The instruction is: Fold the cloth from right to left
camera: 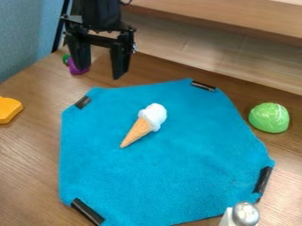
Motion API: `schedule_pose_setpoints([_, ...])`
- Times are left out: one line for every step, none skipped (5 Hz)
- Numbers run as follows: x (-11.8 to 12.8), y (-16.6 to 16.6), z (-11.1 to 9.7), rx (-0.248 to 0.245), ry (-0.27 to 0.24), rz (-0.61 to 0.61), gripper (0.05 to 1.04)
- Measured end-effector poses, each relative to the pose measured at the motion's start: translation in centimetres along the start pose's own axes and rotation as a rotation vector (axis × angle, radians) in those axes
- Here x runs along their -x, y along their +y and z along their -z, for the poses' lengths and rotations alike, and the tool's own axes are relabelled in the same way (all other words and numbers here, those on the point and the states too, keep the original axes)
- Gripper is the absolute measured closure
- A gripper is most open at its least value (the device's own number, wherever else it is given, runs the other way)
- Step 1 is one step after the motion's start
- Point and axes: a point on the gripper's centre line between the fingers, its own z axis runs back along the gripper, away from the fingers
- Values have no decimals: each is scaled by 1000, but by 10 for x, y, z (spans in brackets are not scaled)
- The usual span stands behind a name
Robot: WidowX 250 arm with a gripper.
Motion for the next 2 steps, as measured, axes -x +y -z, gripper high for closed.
schedule_pose_setpoints([0,-1,9,4,27,-2,84])
schedule_pose_setpoints([-7,-25,20,23,22,44,84])
